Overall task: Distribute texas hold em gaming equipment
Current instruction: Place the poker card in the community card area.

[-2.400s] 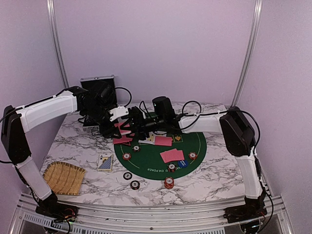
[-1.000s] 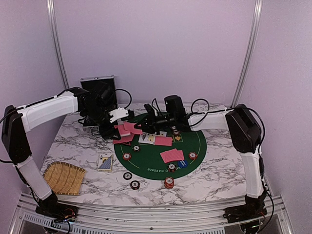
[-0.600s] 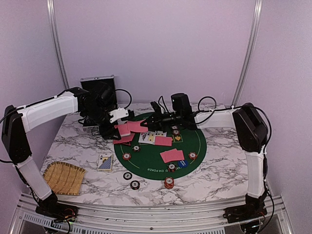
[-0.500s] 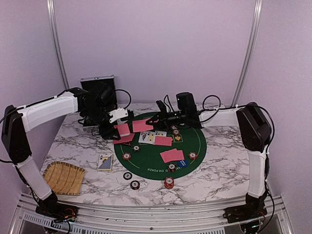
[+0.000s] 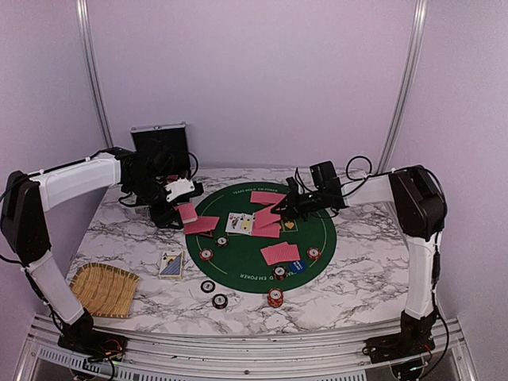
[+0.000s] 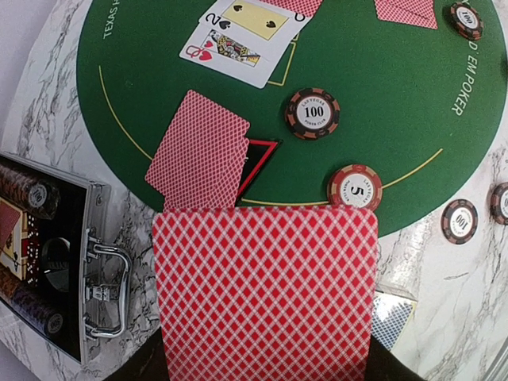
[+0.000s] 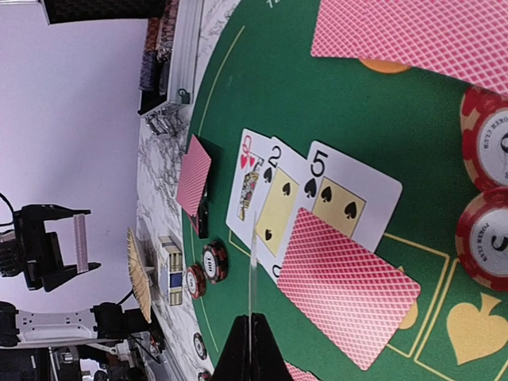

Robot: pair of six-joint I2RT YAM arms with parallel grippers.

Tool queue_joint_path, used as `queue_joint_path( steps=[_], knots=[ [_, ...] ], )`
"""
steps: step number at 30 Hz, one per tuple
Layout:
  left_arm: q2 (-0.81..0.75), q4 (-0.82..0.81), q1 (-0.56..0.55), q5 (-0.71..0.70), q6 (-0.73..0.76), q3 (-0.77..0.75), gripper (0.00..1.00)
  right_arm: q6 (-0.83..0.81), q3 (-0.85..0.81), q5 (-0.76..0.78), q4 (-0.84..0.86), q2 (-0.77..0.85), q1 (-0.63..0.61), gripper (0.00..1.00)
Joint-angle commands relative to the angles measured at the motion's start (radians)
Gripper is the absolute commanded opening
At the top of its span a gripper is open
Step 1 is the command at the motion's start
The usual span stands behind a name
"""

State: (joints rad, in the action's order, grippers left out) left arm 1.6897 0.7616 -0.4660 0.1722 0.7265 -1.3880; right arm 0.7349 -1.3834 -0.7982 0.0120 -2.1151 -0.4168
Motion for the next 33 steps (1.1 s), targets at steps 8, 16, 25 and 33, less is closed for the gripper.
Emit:
queue_joint_path(
  steps=[8, 16, 25, 33],
  knots=[
    [-0.028, -0.075, 0.094, -0.044, 0.041, 0.080, 0.00, -0.105, -0.078, 0.086, -0.113, -0.082, -0.011, 0.04],
    [-0.021, -0.120, 0.157, -0.047, 0.046, 0.130, 0.00, -0.191, -0.099, 0.181, -0.220, -0.071, -0.031, 0.19],
    [-0.036, -0.219, 0.195, -0.060, 0.037, 0.229, 0.00, -0.274, -0.127, 0.310, -0.333, -0.040, -0.070, 0.35],
    [-0.014, -0.275, 0.232, -0.048, 0.035, 0.271, 0.00, -0.334, -0.159, 0.451, -0.450, 0.018, -0.093, 0.51]
  ],
)
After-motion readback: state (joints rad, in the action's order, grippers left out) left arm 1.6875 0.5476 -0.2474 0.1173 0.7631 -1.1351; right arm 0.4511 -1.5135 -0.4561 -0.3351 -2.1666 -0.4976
